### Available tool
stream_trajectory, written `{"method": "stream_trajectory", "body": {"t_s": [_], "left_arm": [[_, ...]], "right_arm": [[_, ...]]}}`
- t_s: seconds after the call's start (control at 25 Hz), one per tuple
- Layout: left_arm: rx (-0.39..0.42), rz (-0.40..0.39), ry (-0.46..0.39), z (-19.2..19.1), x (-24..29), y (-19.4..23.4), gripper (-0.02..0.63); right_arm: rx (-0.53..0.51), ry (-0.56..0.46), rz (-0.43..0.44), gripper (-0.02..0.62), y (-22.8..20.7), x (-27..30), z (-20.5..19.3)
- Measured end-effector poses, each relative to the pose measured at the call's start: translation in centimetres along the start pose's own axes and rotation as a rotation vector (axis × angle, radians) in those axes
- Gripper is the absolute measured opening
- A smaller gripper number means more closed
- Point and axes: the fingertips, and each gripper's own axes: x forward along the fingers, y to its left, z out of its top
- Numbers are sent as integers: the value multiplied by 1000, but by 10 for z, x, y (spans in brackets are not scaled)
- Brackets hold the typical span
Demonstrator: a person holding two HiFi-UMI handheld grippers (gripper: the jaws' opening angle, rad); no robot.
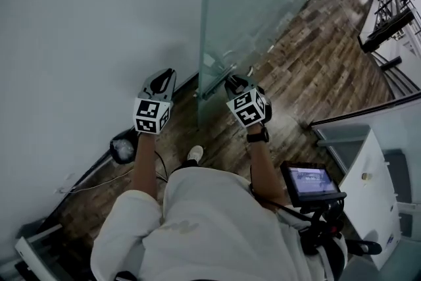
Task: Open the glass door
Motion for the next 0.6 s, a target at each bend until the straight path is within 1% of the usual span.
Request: {"method": "stream_trajectory", "body": {"t_s": [0.16, 0.28, 0.44, 0.6], "left_arm": [[-48, 72, -28, -3, -15, 9, 31], [-68, 108, -23, -8, -30, 6, 31], [-84, 136, -8, -23, -42, 4, 31], [-99, 146, 9, -48, -33, 24, 31]], "right_arm": [[-78, 17, -4, 115, 4, 20, 9], [-105, 2, -17, 115, 8, 21, 18], [-119, -43, -13, 115, 15, 27, 27], [-148, -76, -9, 115, 17, 65, 47]]}}
